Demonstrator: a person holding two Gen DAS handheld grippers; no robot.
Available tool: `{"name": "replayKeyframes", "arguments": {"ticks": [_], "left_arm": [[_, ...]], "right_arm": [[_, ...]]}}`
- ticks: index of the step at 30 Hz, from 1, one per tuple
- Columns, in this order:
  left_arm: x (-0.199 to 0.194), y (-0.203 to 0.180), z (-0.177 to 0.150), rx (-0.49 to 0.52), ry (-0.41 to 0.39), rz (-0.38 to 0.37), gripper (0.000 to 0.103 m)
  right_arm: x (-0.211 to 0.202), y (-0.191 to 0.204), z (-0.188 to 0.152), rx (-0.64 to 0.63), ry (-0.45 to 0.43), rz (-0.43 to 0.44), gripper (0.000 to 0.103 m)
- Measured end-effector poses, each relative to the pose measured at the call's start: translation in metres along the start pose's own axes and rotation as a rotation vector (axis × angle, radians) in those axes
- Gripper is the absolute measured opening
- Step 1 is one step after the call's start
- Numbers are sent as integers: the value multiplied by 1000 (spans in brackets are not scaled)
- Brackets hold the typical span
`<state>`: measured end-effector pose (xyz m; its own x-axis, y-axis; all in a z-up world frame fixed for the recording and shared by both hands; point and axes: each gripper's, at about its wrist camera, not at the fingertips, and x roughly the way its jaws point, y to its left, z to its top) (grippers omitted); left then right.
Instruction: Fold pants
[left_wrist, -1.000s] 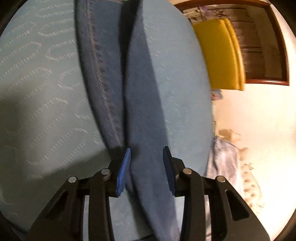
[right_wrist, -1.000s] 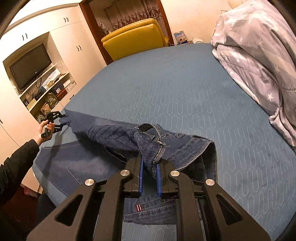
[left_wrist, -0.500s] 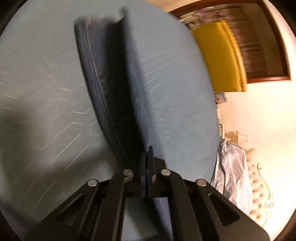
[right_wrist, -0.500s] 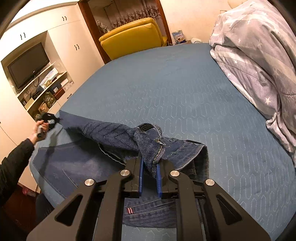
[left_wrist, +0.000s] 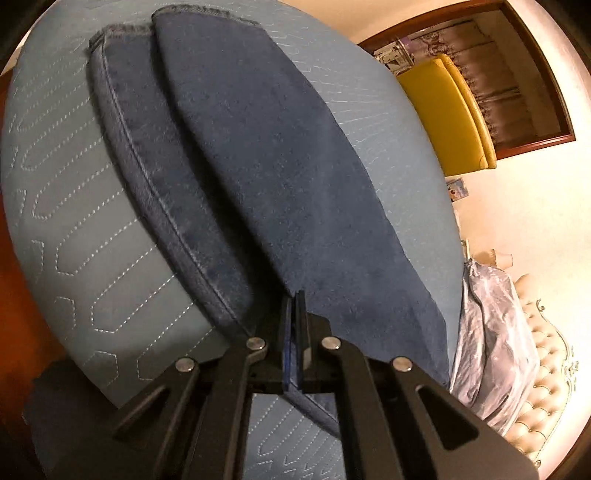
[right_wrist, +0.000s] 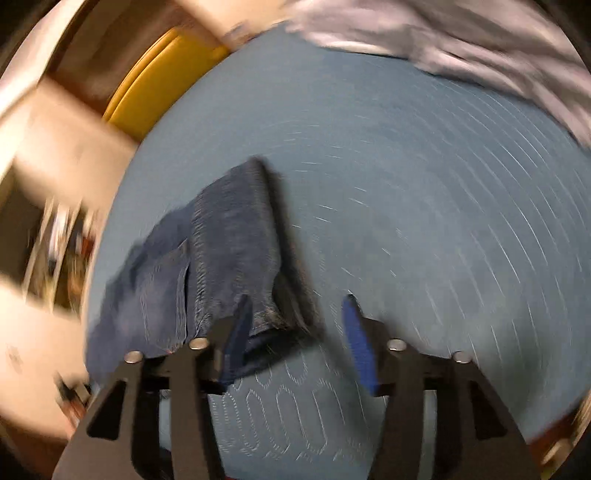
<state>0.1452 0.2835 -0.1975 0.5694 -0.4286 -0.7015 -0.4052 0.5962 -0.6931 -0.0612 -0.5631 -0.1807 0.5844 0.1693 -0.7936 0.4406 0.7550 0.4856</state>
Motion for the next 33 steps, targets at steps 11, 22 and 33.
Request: {"name": "replayKeyframes", "arguments": {"ticks": [11, 22, 33], "left_arm": [[7, -13, 3, 23, 9, -30, 1], [-31, -3, 7, -3, -27, -98, 1], [-41, 37, 10, -95, -20, -141, 34]], "right_arm": [[34, 26, -38, 247, 6, 137, 61], [34, 50, -18, 190, -49, 41, 11], [26, 62, -27, 132, -50, -20, 11]]}}
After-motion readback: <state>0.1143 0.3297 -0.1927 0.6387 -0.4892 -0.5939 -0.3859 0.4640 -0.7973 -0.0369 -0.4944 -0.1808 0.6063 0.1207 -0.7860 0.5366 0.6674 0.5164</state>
